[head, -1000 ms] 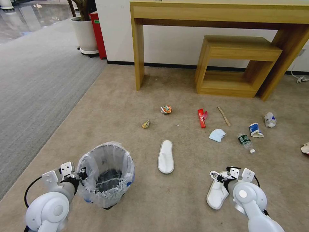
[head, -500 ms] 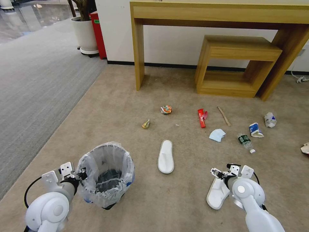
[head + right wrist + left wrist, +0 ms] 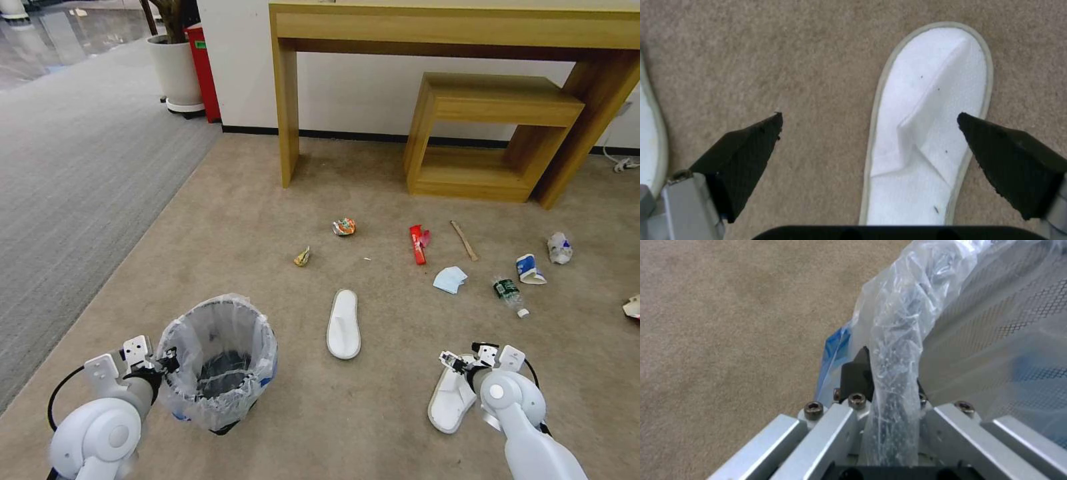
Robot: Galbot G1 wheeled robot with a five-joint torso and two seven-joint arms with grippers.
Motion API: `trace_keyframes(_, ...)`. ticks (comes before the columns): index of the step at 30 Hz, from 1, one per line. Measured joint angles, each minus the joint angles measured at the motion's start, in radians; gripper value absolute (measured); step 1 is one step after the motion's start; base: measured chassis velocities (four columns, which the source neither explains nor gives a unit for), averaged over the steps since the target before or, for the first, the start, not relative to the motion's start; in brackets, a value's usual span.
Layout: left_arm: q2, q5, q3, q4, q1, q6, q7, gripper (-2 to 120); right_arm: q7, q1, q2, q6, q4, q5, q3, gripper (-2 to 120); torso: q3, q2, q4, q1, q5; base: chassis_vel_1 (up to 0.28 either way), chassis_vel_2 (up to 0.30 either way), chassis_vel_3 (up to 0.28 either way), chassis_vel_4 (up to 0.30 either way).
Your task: Pick up the trash bin and place the garbage on the floor into it.
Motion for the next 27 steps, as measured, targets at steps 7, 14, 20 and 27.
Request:
trace_keyframes(7,0.0,0.0,0.001,0.01,-0.003,-0.001,0.001,1,-0.035,0.018,0.001,0.019,-0.053,-0.036,-0.005,100,0.0,0.0,0.0,0.0,0.0,0.0,0.0,0.0,0.0)
trace_keyframes(14,-0.001,-0.001,0.003,0.014,-0.006,-0.002,0.002,1,-0.059,0.035,0.005,0.036,-0.103,-0.061,-0.013,100,0.0,0.0,0.0,0.0,0.0,0.0,0.0,0.0,0.0)
trace_keyframes(20,-0.001,-0.001,0.002,0.018,-0.006,-0.002,0.002,1,-0.072,0.052,0.013,0.049,-0.151,-0.091,-0.021,100,0.0,0.0,0.0,0.0,0.0,0.0,0.0,0.0,0.0)
trace_keyframes(27,0.001,-0.004,-0.002,0.018,-0.006,-0.003,0.002,1,-0.084,0.064,0.019,0.062,-0.192,-0.118,-0.023,100,0.0,0.0,0.0,0.0,0.0,0.0,0.0,0.0,0.0)
